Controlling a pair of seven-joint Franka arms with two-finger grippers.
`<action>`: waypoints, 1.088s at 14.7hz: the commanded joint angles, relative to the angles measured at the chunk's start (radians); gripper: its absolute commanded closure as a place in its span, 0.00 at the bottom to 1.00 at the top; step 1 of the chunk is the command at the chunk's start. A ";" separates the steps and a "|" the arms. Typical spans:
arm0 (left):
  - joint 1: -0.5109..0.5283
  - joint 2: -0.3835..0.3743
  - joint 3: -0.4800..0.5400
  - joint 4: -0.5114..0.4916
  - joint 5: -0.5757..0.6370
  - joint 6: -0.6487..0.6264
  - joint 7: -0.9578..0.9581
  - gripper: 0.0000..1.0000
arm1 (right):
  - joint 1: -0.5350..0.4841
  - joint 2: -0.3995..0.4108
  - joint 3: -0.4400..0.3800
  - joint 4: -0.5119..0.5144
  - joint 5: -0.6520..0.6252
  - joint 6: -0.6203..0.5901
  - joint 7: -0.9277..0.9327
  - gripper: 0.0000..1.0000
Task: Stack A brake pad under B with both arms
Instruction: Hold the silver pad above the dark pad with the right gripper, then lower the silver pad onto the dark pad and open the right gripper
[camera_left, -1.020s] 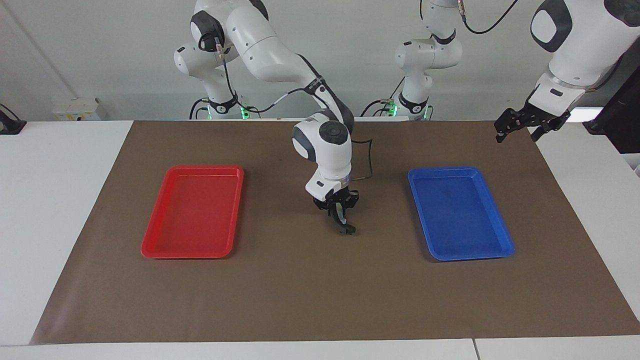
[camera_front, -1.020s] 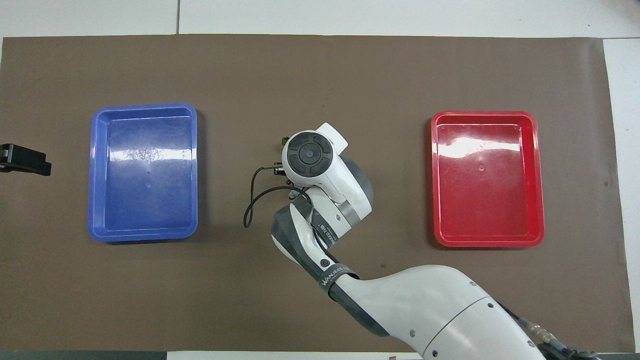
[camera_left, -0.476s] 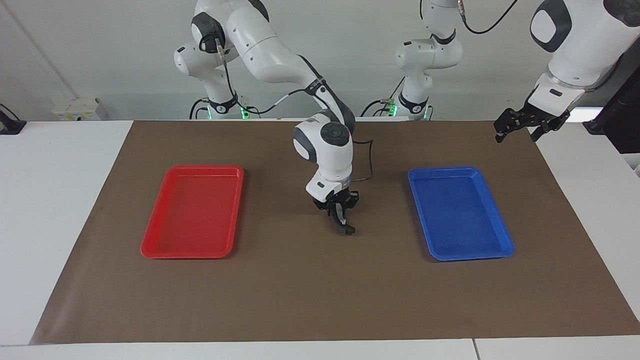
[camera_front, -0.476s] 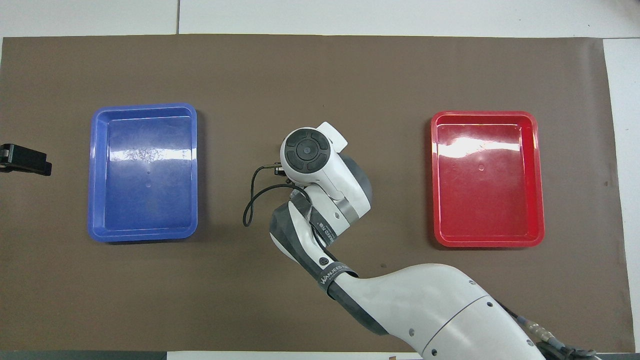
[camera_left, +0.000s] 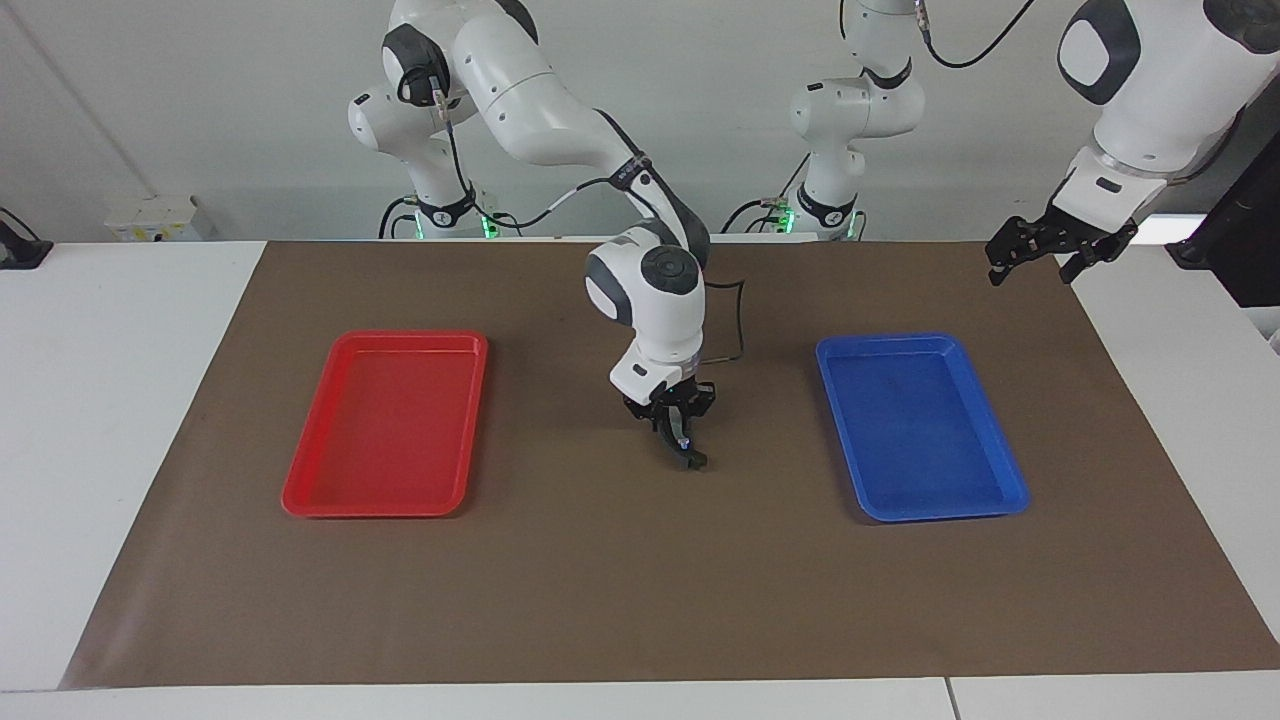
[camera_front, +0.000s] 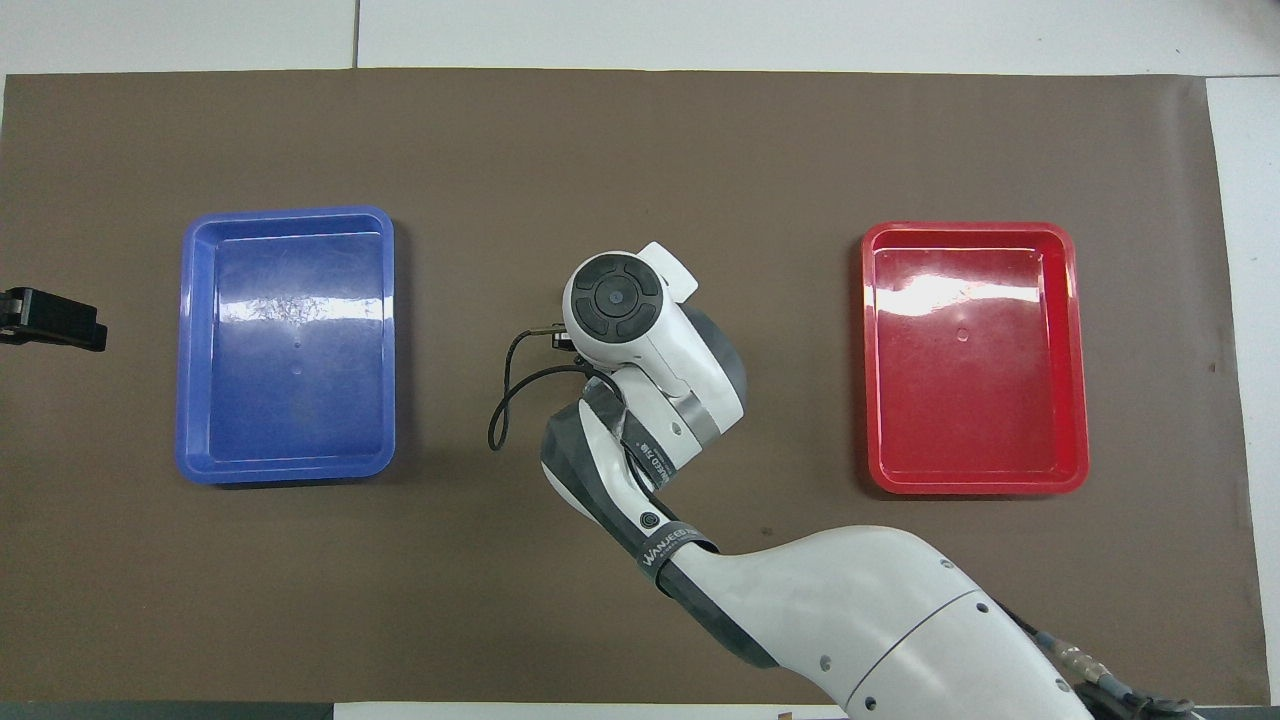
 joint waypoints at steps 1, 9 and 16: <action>-0.005 0.000 0.004 0.007 -0.015 -0.011 0.012 0.01 | -0.007 -0.002 0.000 -0.001 -0.025 -0.017 0.037 0.56; -0.005 0.000 0.001 0.007 -0.015 -0.011 0.012 0.01 | -0.016 -0.065 -0.006 -0.007 -0.024 -0.070 0.054 0.01; -0.006 0.000 -0.008 0.007 -0.015 -0.009 0.008 0.01 | -0.252 -0.258 -0.007 -0.031 -0.078 -0.147 -0.032 0.01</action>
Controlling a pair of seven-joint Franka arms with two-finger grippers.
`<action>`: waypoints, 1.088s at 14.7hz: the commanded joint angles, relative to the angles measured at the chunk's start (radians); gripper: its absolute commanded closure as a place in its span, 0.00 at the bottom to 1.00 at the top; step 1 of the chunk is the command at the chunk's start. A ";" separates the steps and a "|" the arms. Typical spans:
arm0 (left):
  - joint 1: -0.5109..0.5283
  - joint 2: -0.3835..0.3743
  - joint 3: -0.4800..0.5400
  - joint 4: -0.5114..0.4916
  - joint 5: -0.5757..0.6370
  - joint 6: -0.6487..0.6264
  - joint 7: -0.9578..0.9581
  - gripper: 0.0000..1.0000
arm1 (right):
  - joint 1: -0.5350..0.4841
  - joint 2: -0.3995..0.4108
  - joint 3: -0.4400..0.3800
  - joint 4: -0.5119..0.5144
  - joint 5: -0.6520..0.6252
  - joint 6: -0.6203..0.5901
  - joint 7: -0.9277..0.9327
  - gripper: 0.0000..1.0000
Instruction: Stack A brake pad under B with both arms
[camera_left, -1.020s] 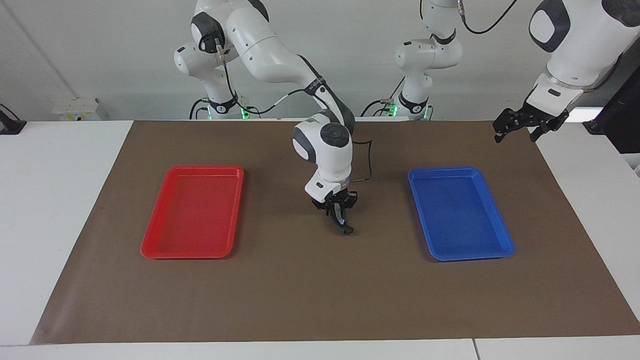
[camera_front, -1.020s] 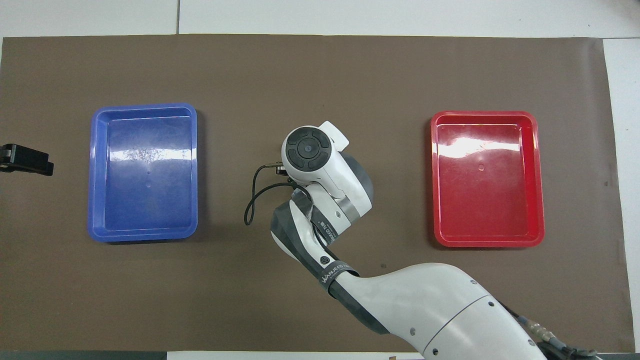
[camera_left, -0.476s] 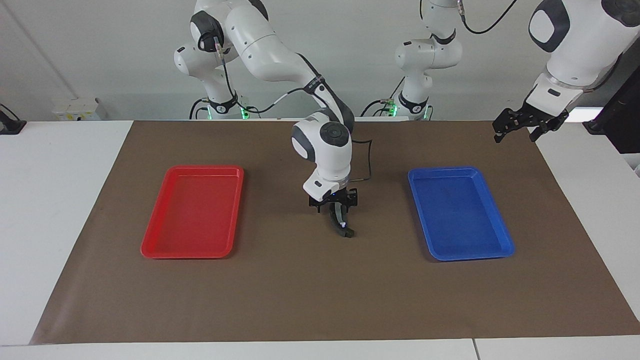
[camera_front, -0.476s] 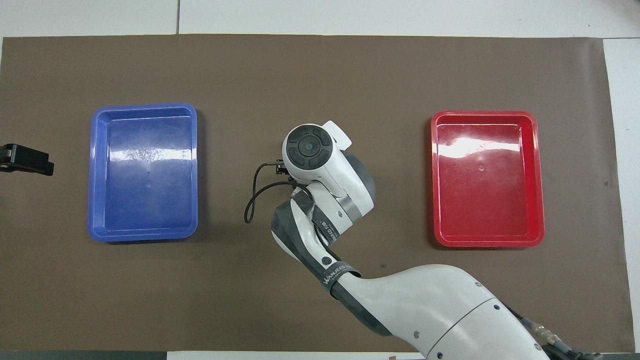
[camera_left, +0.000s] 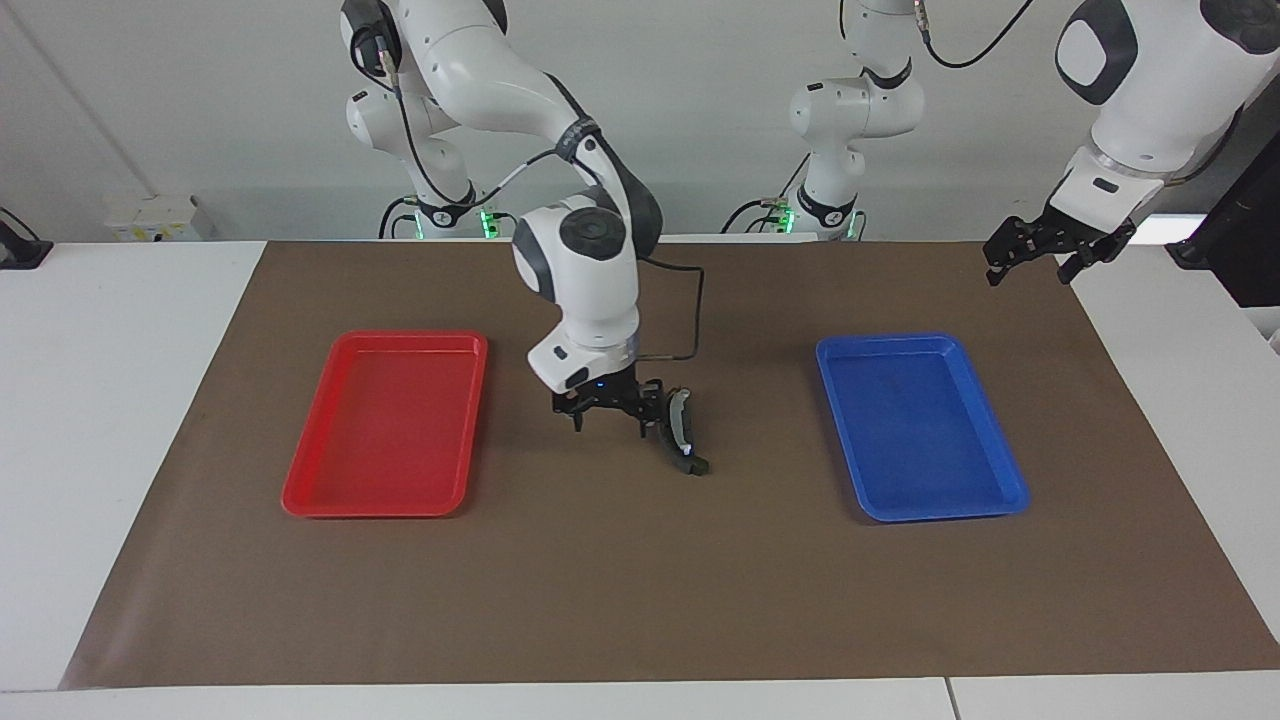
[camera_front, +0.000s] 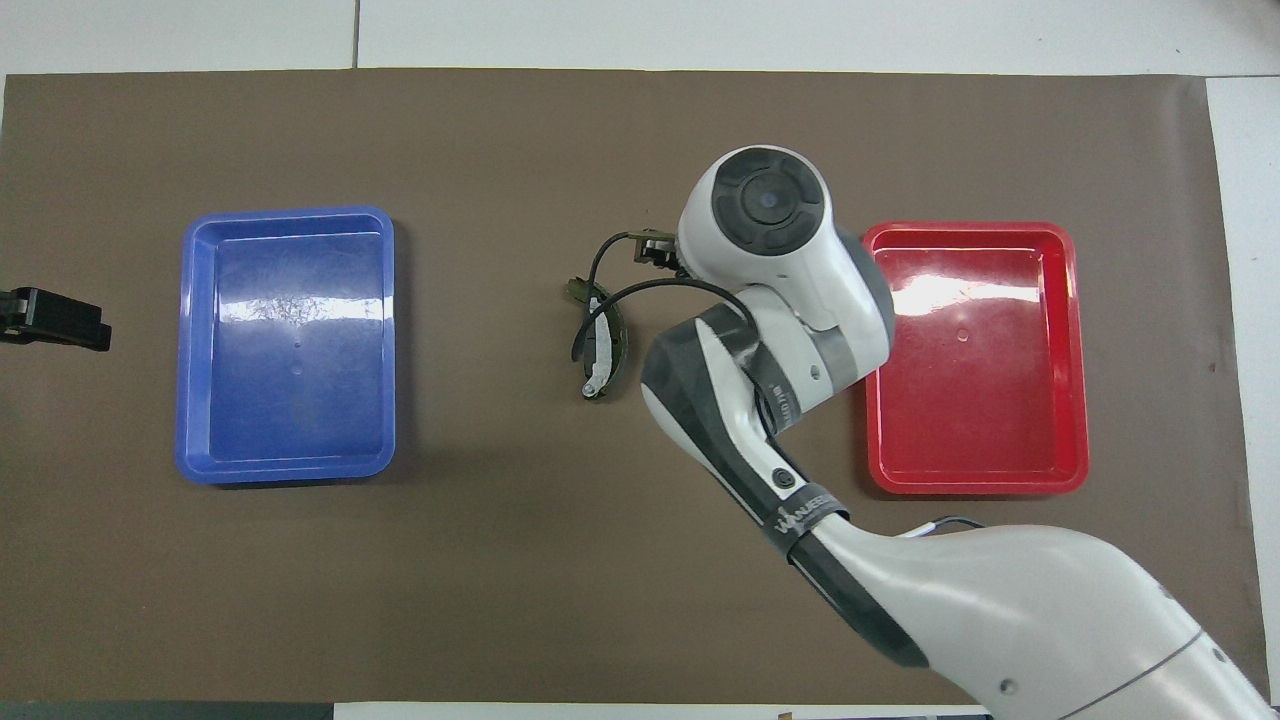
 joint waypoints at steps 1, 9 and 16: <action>-0.006 0.000 0.002 0.007 -0.014 -0.009 0.008 0.01 | -0.110 -0.102 0.015 -0.035 -0.025 -0.080 -0.096 0.01; 0.008 0.000 0.003 0.007 -0.014 -0.011 0.008 0.01 | -0.356 -0.301 0.019 -0.036 -0.044 -0.353 -0.391 0.01; 0.010 0.000 0.005 0.007 -0.013 -0.011 0.008 0.01 | -0.448 -0.449 0.015 -0.041 0.004 -0.577 -0.489 0.01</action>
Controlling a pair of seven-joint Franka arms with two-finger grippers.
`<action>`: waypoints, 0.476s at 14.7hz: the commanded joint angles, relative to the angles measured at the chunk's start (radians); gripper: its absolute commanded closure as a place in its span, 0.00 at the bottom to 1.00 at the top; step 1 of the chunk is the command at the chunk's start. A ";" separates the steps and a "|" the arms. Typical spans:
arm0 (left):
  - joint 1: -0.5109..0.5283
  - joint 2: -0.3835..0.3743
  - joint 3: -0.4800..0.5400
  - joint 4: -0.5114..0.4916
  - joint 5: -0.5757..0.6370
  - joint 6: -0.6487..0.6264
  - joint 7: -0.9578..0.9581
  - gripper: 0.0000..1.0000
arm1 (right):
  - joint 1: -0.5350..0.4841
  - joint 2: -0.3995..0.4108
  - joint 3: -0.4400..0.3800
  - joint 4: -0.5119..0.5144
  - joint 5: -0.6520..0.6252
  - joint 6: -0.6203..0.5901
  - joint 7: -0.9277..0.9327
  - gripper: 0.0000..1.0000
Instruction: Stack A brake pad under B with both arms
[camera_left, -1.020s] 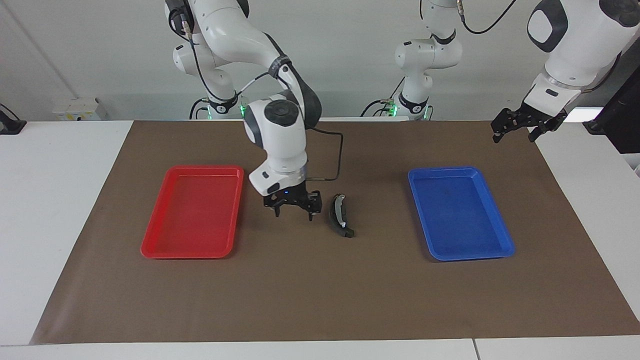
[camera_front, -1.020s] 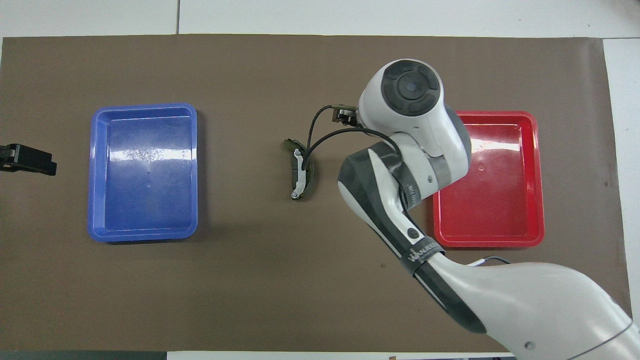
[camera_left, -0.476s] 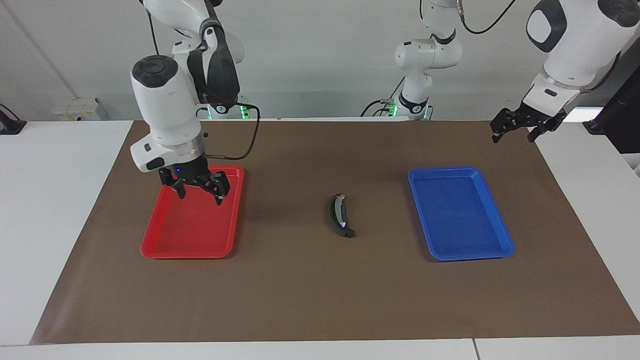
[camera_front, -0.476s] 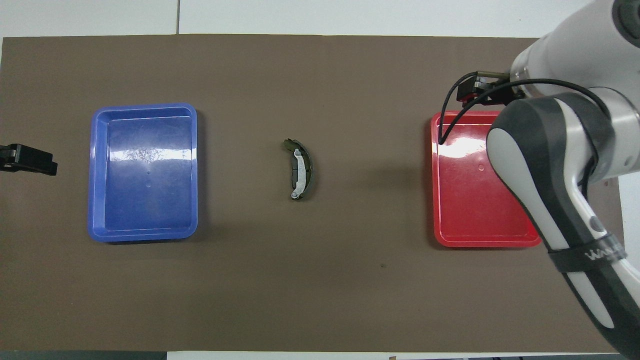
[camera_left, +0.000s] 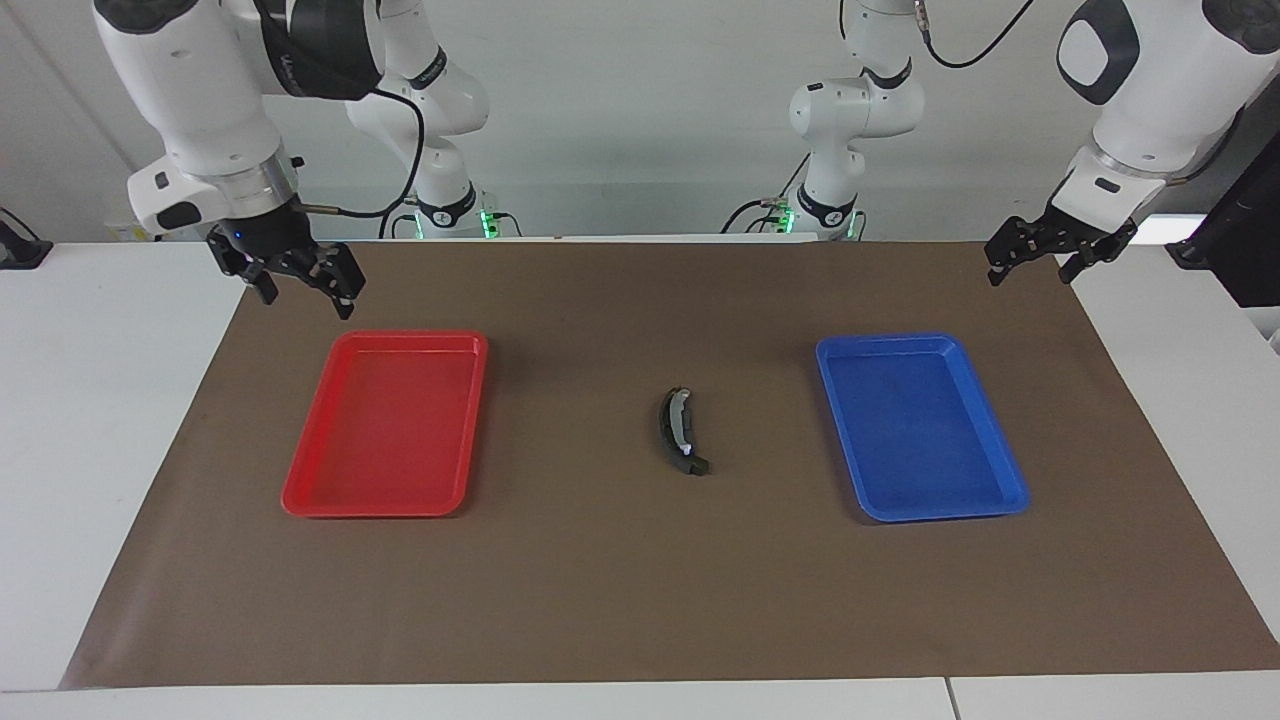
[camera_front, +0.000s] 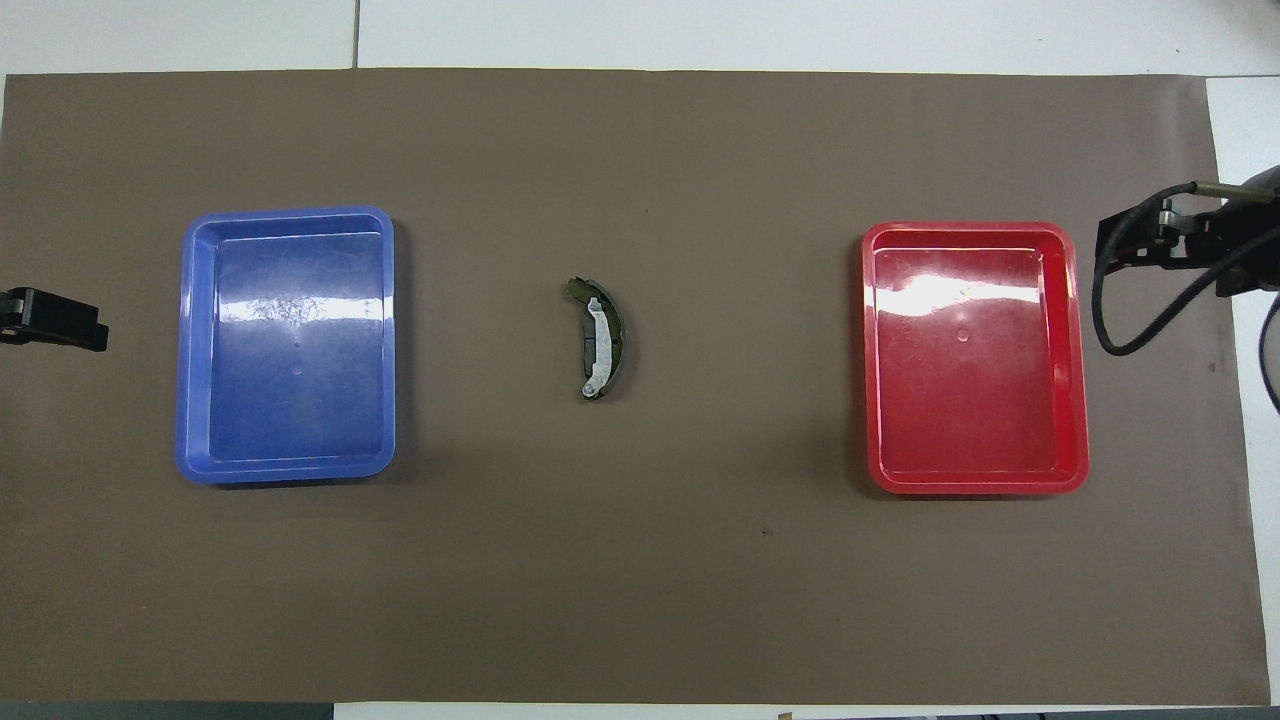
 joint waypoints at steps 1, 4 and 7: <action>0.007 0.000 0.000 0.007 -0.013 -0.011 0.008 0.01 | -0.025 -0.043 0.013 -0.038 0.020 -0.050 -0.095 0.01; 0.007 0.000 0.000 0.007 -0.013 -0.011 0.008 0.01 | -0.034 -0.066 0.015 -0.072 0.023 -0.058 -0.105 0.01; 0.007 0.000 0.000 0.007 -0.013 -0.011 0.008 0.01 | -0.034 -0.059 0.015 -0.055 0.071 -0.064 -0.111 0.01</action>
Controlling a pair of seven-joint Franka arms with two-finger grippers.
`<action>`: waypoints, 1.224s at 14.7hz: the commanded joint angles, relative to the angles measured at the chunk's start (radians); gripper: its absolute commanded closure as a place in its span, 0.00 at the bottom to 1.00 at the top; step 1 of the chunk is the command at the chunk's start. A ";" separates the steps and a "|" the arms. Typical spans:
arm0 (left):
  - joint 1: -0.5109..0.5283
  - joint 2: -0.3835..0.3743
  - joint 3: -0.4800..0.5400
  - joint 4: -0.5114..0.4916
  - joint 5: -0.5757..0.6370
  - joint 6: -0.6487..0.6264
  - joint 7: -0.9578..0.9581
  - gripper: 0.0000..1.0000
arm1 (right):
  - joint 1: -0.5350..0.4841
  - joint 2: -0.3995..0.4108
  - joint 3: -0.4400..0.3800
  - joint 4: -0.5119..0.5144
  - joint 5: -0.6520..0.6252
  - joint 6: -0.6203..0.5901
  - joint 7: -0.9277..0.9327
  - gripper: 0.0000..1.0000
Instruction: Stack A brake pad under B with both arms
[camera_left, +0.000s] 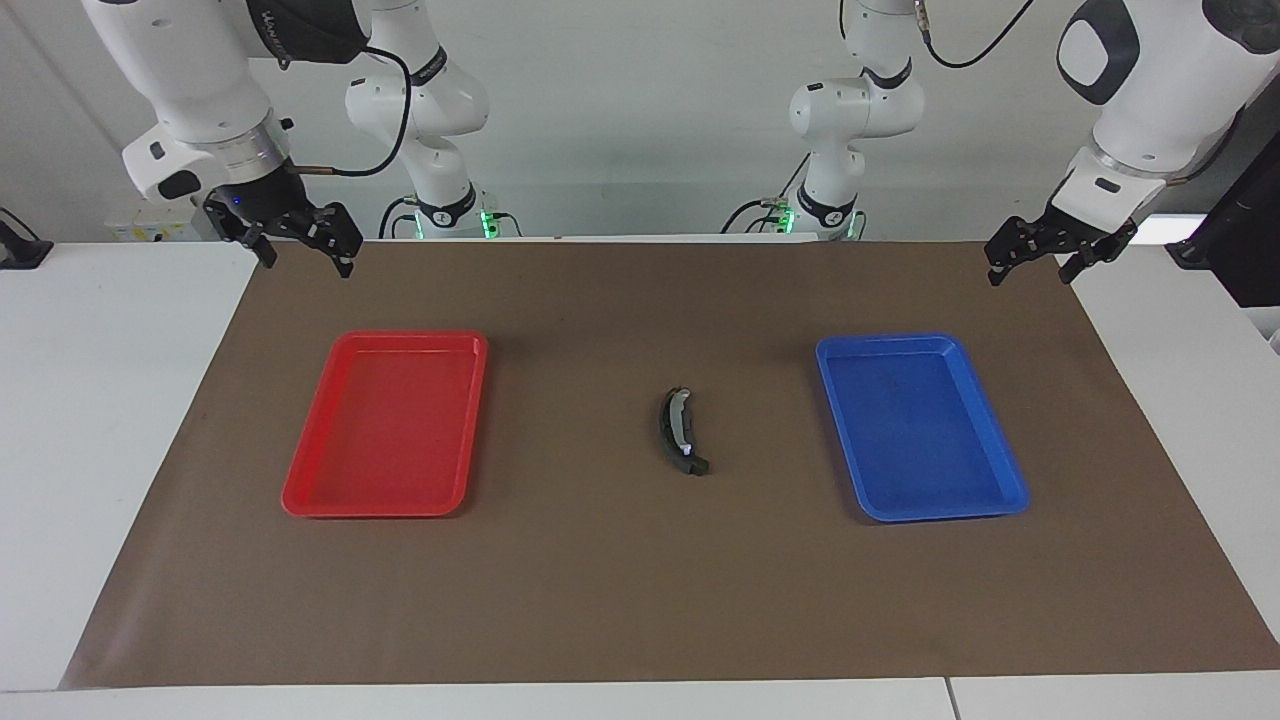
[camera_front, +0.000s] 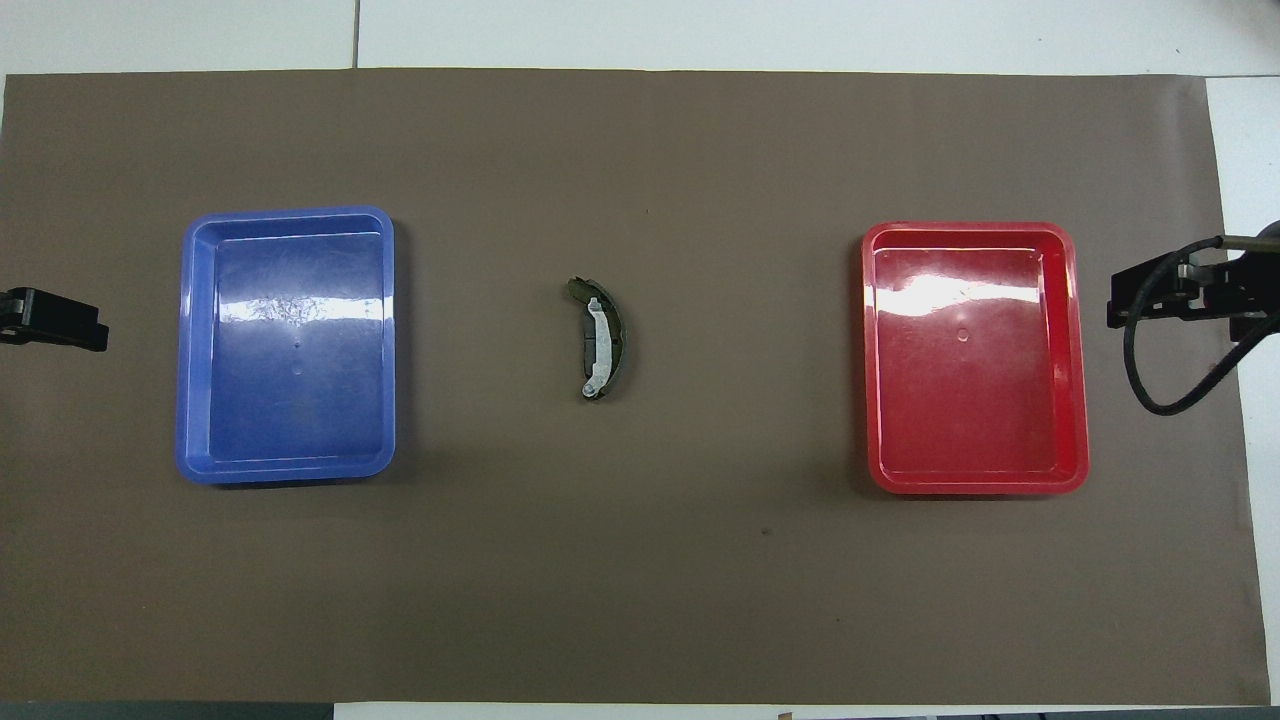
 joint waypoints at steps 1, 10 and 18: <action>0.007 0.000 0.000 0.007 -0.014 -0.011 0.008 0.01 | -0.022 -0.013 0.014 -0.004 0.027 0.002 -0.033 0.01; 0.007 0.000 0.000 0.007 -0.013 -0.011 0.008 0.01 | -0.015 -0.019 0.019 -0.012 -0.019 -0.015 -0.068 0.01; 0.007 0.000 0.000 0.007 -0.013 -0.011 0.008 0.01 | -0.015 -0.016 0.022 0.007 -0.012 -0.003 -0.073 0.01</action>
